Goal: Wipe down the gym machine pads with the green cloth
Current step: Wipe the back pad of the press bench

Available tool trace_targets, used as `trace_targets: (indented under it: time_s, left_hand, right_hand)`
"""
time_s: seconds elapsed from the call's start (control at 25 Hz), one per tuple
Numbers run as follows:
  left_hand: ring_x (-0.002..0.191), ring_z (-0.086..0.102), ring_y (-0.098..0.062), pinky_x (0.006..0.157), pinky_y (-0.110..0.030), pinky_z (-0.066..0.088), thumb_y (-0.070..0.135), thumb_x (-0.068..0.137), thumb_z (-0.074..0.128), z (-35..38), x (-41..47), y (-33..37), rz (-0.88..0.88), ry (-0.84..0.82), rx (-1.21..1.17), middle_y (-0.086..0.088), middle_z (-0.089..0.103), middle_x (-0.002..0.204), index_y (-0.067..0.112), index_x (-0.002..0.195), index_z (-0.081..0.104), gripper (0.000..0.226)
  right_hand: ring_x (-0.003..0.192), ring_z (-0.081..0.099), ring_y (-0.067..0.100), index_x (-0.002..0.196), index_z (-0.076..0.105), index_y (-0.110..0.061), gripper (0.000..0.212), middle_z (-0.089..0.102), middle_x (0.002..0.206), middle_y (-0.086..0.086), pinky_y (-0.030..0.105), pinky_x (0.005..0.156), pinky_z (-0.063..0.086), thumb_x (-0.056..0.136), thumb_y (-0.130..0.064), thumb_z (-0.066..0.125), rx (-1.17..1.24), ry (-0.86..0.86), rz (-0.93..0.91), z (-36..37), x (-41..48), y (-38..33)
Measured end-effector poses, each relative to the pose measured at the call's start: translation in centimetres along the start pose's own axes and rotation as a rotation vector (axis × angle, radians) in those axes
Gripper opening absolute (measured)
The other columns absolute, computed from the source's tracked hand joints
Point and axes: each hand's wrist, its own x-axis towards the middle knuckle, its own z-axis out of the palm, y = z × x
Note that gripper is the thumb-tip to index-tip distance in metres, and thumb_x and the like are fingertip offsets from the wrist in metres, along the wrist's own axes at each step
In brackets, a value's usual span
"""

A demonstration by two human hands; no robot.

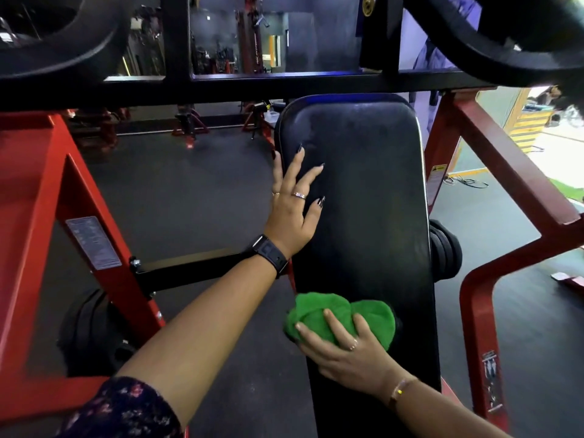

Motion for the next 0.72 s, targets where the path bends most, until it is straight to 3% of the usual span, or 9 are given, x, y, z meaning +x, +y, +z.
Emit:
trace_targets:
  time_s: [0.08,0.2,0.28,0.4,0.44,0.52,0.64,0.72]
  left_hand:
    - [0.144,-0.008,-0.023,0.119,-0.032,0.003,0.013,0.085,0.053,0.4,-1.0,0.4,-0.039,0.026,-0.037,-0.01,0.017,0.154,0.012,0.135,0.044,0.05]
    - [0.144,-0.001,-0.027,0.119,-0.04,0.008,0.011,0.085,0.053,0.7,-1.3,0.5,-0.075,0.062,-0.088,-0.02,0.013,0.153,0.005,0.136,0.041,0.053]
    - [0.144,0.0,-0.029,0.118,-0.044,0.01,0.011,0.086,0.054,0.8,-1.3,0.4,-0.079,0.068,-0.111,-0.024,0.008,0.153,0.002,0.137,0.039,0.054]
    - [0.144,-0.001,-0.025,0.119,-0.042,0.008,0.007,0.086,0.055,1.0,-1.5,0.3,-0.07,0.086,-0.131,-0.018,0.006,0.153,0.001,0.137,0.038,0.055]
    - [0.144,-0.001,-0.024,0.119,-0.041,0.008,0.007,0.086,0.055,1.0,-1.5,0.3,-0.066,0.093,-0.136,-0.015,0.006,0.153,0.001,0.137,0.038,0.055]
    - [0.144,0.0,-0.024,0.119,-0.041,0.009,0.006,0.085,0.055,1.1,-1.6,0.3,-0.06,0.106,-0.143,-0.016,0.007,0.152,0.0,0.137,0.039,0.054]
    - [0.143,0.005,-0.029,0.118,-0.04,0.01,0.004,0.085,0.056,1.1,-1.5,0.4,-0.079,0.116,-0.169,-0.025,0.011,0.152,-0.002,0.136,0.039,0.053]
    - [0.144,0.007,-0.033,0.119,-0.04,0.01,0.003,0.086,0.056,1.2,-1.7,0.6,-0.087,0.118,-0.191,-0.028,0.01,0.152,-0.003,0.136,0.038,0.054]
  right_hand:
    - [0.121,0.042,0.032,0.136,0.044,-0.04,0.057,0.032,0.148,-0.008,0.047,0.077,0.046,0.08,-0.05,0.053,-0.001,0.0,0.105,-0.5,-0.6,0.6]
    - [0.121,0.041,0.034,0.133,0.048,-0.041,0.051,0.036,0.147,-0.007,0.047,0.079,0.039,0.083,-0.045,0.052,0.067,0.068,0.478,-1.1,4.1,0.1]
    - [0.121,0.04,0.036,0.129,0.053,-0.038,0.047,0.037,0.146,-0.006,0.047,0.078,0.039,0.082,-0.044,0.053,0.068,0.075,0.431,-0.6,4.6,-1.4]
    - [0.121,0.042,0.034,0.128,0.052,-0.035,0.046,0.033,0.147,-0.005,0.046,0.072,0.05,0.083,-0.046,0.052,0.037,0.006,-0.002,0.7,-1.7,-2.2]
    - [0.121,0.043,0.033,0.131,0.049,-0.036,0.05,0.031,0.148,-0.006,0.046,0.071,0.052,0.083,-0.048,0.051,0.02,-0.011,-0.047,0.7,-3.4,-1.7]
    - [0.121,0.042,0.033,0.135,0.044,-0.041,0.057,0.031,0.148,-0.006,0.047,0.078,0.046,0.08,-0.052,0.053,0.014,-0.004,0.093,0.3,-3.1,-0.7]
    - [0.121,0.04,0.035,0.13,0.051,-0.041,0.048,0.038,0.145,-0.007,0.046,0.08,0.039,0.083,-0.047,0.051,0.088,0.091,0.452,-0.3,2.6,-0.8]
    - [0.121,0.04,0.035,0.125,0.056,-0.036,0.042,0.038,0.145,-0.008,0.046,0.078,0.041,0.085,-0.044,0.048,0.061,0.075,0.35,0.1,2.9,-2.6]
